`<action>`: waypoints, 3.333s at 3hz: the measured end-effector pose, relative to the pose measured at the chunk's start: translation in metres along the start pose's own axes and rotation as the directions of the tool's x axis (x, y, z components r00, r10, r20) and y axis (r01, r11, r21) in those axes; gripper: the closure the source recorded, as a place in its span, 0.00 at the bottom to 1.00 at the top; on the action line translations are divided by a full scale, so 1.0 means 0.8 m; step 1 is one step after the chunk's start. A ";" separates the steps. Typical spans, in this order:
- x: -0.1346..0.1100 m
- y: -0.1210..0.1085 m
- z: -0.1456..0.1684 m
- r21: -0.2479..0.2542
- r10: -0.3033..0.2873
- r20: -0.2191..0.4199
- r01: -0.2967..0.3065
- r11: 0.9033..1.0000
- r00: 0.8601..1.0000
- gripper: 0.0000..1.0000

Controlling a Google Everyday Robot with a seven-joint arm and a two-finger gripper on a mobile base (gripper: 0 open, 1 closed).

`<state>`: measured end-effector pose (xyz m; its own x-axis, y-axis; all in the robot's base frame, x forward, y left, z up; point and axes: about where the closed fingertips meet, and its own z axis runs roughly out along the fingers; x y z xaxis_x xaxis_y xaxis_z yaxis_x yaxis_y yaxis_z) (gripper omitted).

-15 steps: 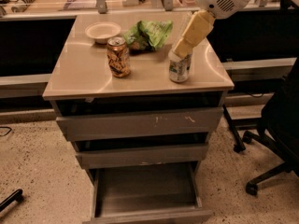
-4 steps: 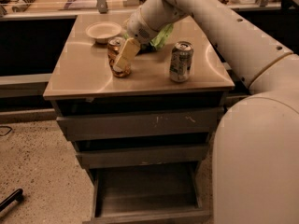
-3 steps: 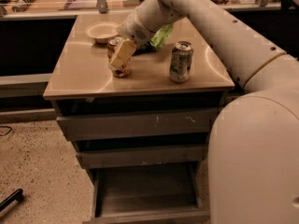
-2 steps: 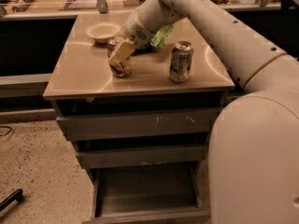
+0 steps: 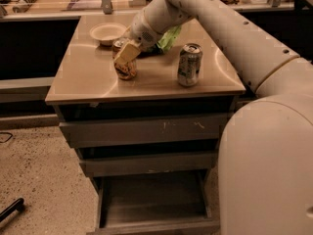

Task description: Place orange can into bottom drawer

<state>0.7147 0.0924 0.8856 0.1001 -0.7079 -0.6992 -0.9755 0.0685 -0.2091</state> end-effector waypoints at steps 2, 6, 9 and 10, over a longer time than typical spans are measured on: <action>-0.009 0.020 -0.009 -0.025 -0.026 -0.012 0.026 0.999 1.000 1.00; -0.019 0.136 -0.042 -0.125 -0.077 -0.009 0.075 0.989 0.997 1.00; 0.007 0.304 -0.017 -0.149 0.035 0.027 -0.031 0.988 0.999 1.00; 0.060 0.336 0.039 -0.175 0.074 -0.008 -0.074 0.982 0.997 1.00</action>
Offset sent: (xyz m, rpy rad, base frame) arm -0.0443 -0.0044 0.0218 -0.0472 -0.0083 0.0697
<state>0.4637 0.0985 0.7744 0.0259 -0.7064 -0.7073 -0.9994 -0.0034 -0.0332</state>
